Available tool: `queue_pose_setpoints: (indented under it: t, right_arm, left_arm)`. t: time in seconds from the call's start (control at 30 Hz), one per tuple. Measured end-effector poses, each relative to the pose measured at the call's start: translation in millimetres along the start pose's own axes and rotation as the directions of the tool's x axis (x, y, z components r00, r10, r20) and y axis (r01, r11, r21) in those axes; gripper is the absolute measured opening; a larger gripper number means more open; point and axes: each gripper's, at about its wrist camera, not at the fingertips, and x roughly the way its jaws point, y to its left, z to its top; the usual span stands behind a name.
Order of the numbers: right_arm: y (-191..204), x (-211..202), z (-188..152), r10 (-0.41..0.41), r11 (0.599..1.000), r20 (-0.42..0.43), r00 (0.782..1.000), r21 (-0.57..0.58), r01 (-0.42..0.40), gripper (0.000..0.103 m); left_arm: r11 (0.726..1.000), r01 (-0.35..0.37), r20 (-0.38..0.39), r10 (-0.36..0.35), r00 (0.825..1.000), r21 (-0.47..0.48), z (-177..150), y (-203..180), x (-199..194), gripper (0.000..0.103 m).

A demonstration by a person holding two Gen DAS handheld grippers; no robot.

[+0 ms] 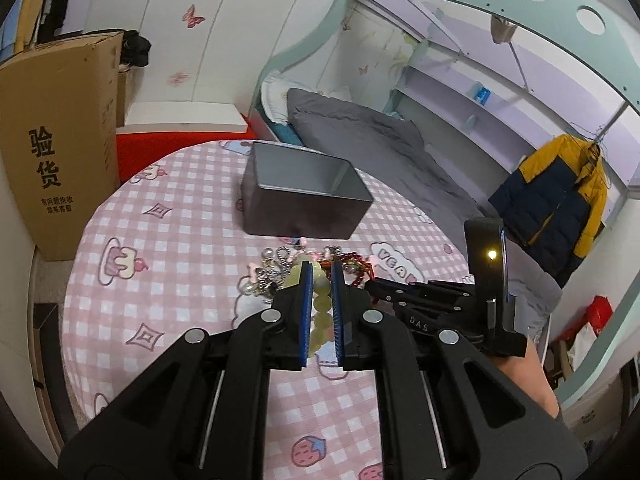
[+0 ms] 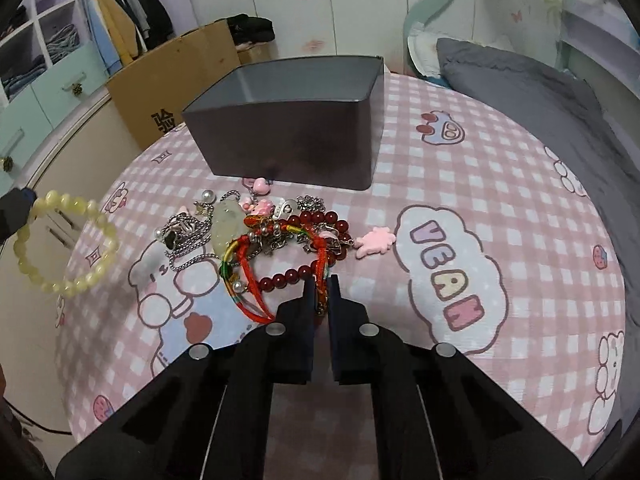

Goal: Organize jewelry
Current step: 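Carry both bracelets into the grey metal box and open both grippers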

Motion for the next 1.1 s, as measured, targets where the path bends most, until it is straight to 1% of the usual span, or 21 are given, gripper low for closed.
queue_pose_setpoints:
  t: [0.1, 0.3, 0.4, 0.47, 0.53, 0.6, 0.67, 0.7, 0.77, 0.8, 0.87, 0.93, 1.03, 1.1]
  right_arm:
    - [-1, -17, 3, 0.009, 1.000, 0.038, 0.999, -0.005, -0.008, 0.004]
    - [-4, -64, 22, 0.073, 0.997, 0.143, 0.987, -0.008, -0.072, 0.004]
    - [-8, -81, 41, 0.102, 0.995, 0.199, 0.975, -0.005, -0.103, 0.004]
    - [-10, -86, 56, 0.114, 0.993, 0.228, 0.967, -0.004, -0.117, 0.003]
    - [-9, -86, 73, 0.111, 0.994, 0.257, 0.960, -0.004, -0.113, 0.003]
    - [-10, -79, 88, 0.111, 0.993, 0.274, 0.955, 0.002, -0.116, 0.003]
    - [-13, -65, 101, 0.098, 0.994, 0.278, 0.956, 0.010, -0.105, 0.003]
    - [-14, -58, 106, 0.097, 0.994, 0.278, 0.956, 0.013, -0.104, 0.003]
    - [-16, -42, 114, 0.104, 0.993, 0.272, 0.957, 0.024, -0.115, 0.003]
    - [-17, -35, 117, 0.096, 0.994, 0.266, 0.959, 0.031, -0.108, 0.003]
    - [-19, -19, 120, 0.100, 0.992, 0.253, 0.962, 0.046, -0.116, 0.004]
    - [-21, -6, 123, 0.113, 0.990, 0.234, 0.966, 0.060, -0.131, 0.004]
    - [-21, 7, 124, 0.131, 0.986, 0.212, 0.968, 0.070, -0.149, 0.004]
    - [-20, 15, 123, 0.136, 0.986, 0.189, 0.973, 0.074, -0.152, 0.004]
  left_arm:
    - [0.999, 0.027, -0.001, -0.027, 1.000, 0.018, 8, -8, 5, 0.009]
    - [0.995, 0.088, 0.003, -0.088, 0.996, 0.049, 36, -24, 15, 0.009]
    - [0.992, 0.110, 0.015, -0.111, 0.994, 0.068, 54, -31, 20, 0.009]
    - [0.990, 0.111, 0.023, -0.113, 0.993, 0.085, 67, -36, 25, 0.009]
    - [0.990, 0.103, 0.035, -0.107, 0.994, 0.091, 83, -36, 33, 0.009]
    - [0.992, 0.087, 0.038, -0.091, 0.995, 0.088, 96, -33, 45, 0.009]
    - [0.994, 0.061, 0.042, -0.065, 0.997, 0.090, 106, -28, 58, 0.009]
    - [0.995, 0.048, 0.034, -0.051, 0.998, 0.083, 112, -24, 69, 0.009]
    - [0.997, 0.044, 0.021, -0.045, 0.999, 0.069, 117, -17, 84, 0.009]
    - [0.998, 0.027, 0.018, -0.029, 0.999, 0.064, 119, -12, 93, 0.009]
    - [0.999, 0.029, -0.018, -0.028, 0.999, 0.037, 122, -4, 113, 0.009]
    - [0.999, 0.013, -0.044, -0.011, 0.999, 0.040, 121, 1, 128, 0.009]
    - [1.000, 0.009, -0.086, -0.006, 0.996, 0.028, 117, 10, 146, 0.009]
    - [0.999, -0.011, -0.118, 0.015, 0.993, 0.037, 113, 12, 158, 0.009]
